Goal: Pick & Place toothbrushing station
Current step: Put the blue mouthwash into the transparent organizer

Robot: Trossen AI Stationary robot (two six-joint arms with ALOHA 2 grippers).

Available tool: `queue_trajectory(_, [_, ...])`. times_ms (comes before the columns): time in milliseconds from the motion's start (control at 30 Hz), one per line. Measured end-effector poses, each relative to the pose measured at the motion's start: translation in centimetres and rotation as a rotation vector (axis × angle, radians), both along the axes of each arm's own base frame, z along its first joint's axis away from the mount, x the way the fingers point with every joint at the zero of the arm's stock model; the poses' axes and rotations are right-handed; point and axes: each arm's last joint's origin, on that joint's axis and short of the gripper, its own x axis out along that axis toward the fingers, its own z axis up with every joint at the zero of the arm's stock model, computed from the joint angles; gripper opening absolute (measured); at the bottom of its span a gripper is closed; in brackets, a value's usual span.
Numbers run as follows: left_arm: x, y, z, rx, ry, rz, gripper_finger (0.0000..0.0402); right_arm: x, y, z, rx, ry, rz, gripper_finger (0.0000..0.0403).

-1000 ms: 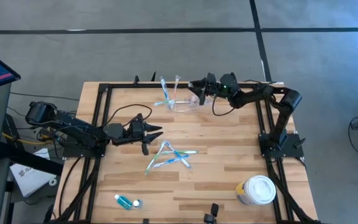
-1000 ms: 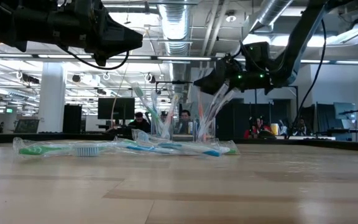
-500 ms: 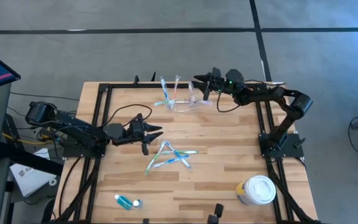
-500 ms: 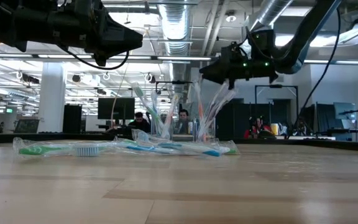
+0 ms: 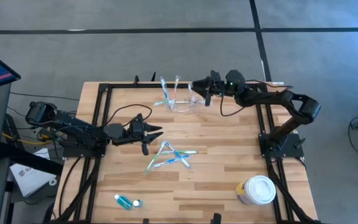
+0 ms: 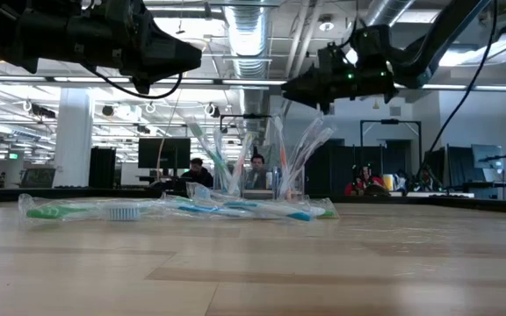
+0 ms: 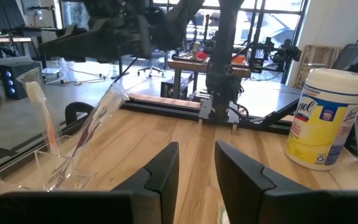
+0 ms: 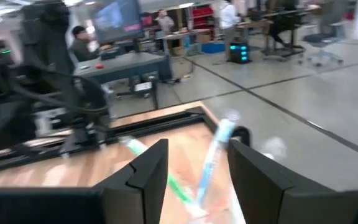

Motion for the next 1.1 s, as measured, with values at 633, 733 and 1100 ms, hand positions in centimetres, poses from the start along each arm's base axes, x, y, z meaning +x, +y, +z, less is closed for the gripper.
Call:
queue_trajectory(633, [0.0,-0.2,0.0,-0.003,0.001,-0.050,0.0097,2.4,6.8,0.3,-0.019,0.107,0.228,0.0148])
queue_trajectory(733, [0.0,-0.3,0.0,-0.003,0.001,-0.099,0.0097,2.8,7.9,0.2,-0.016,0.113,0.266,0.0145])
queue_trajectory(1100, [0.0,-1.3,0.0,-0.035,-0.001,-0.388,0.0097,3.9,11.7,0.2,-0.030,0.112,0.392,0.0137])
